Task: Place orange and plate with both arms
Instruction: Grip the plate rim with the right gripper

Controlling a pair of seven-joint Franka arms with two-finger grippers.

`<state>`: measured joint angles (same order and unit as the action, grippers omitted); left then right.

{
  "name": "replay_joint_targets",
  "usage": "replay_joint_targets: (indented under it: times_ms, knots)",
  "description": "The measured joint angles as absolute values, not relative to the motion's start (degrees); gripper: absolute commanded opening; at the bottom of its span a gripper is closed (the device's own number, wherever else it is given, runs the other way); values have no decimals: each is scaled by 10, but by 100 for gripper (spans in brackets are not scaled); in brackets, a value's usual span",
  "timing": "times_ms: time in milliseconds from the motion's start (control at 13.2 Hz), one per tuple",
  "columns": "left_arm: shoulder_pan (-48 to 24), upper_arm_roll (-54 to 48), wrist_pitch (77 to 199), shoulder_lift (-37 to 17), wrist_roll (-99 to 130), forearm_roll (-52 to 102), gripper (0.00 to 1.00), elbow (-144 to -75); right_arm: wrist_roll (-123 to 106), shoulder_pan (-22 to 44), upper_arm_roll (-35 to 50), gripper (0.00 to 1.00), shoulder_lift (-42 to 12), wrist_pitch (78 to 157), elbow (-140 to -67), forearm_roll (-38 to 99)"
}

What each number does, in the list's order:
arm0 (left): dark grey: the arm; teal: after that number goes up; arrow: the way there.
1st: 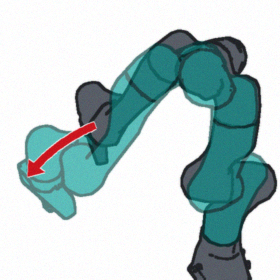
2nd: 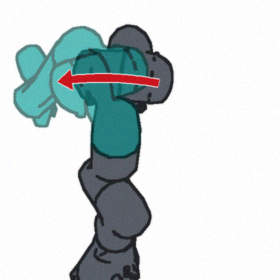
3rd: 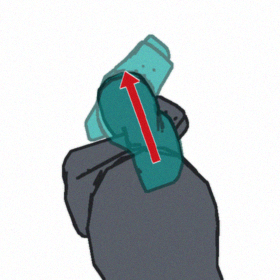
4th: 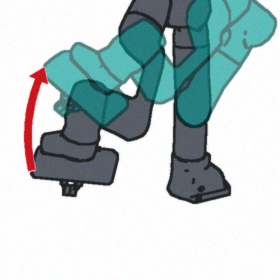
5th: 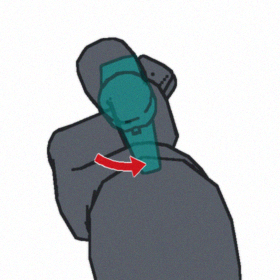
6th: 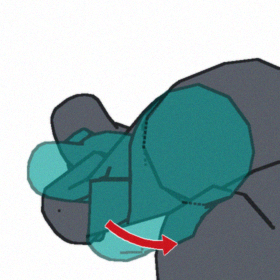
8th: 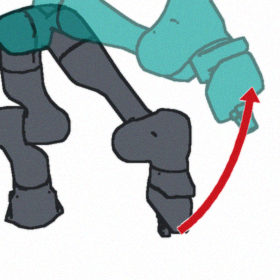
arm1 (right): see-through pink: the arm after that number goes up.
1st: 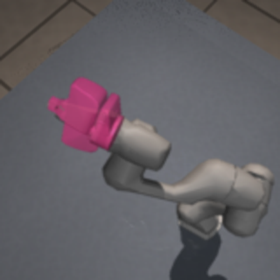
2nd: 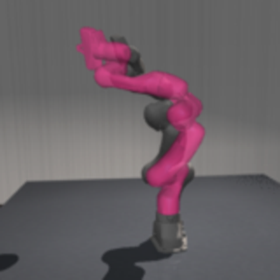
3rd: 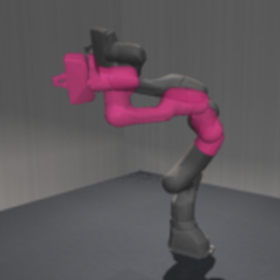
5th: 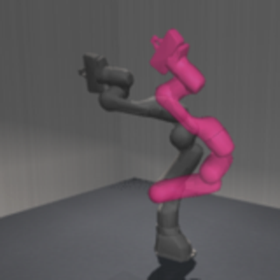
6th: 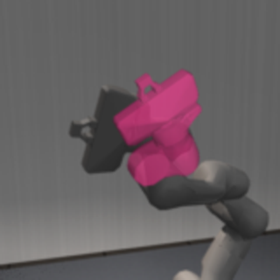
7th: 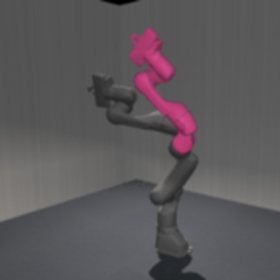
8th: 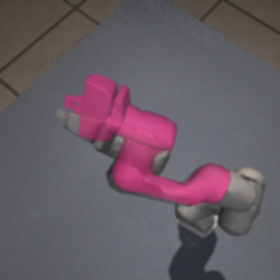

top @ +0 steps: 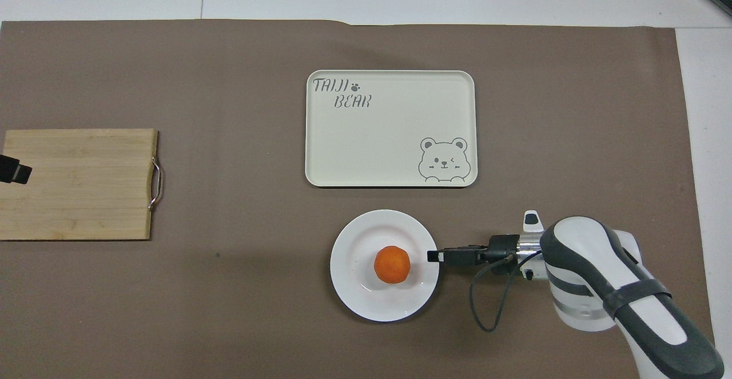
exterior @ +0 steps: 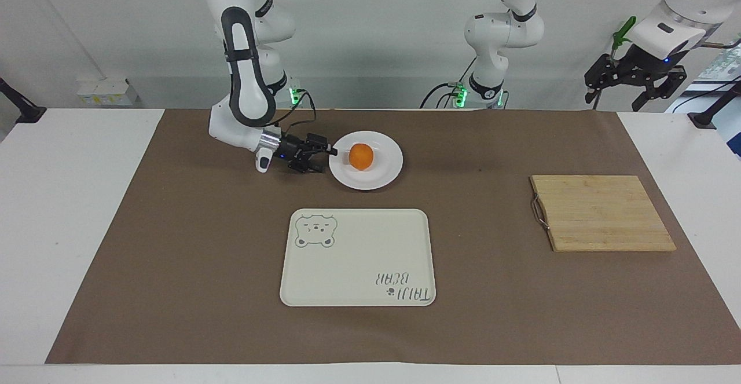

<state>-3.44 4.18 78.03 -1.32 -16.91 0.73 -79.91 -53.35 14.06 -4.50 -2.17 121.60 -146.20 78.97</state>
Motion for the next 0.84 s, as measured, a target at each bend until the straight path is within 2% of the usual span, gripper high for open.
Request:
replay_joint_targets:
  times_ms: [228, 304, 456, 836]
  knots:
    - [-34, 41, 780, -13, -169, 7, 100, -799, -534, 157, -45, 100, -15, 1228, -1474, 802]
    - [-34, 41, 780, -13, -169, 7, 100, -799, -534, 158, -45, 95, -14, 1229, -1475, 802]
    - [-34, 41, 780, -13, -169, 7, 100, -799, -534, 159, -45, 69, -13, 1235, -1477, 802]
    - [-34, 41, 780, -13, -169, 7, 100, -799, -534, 177, -45, 42, -13, 1244, -1481, 803]
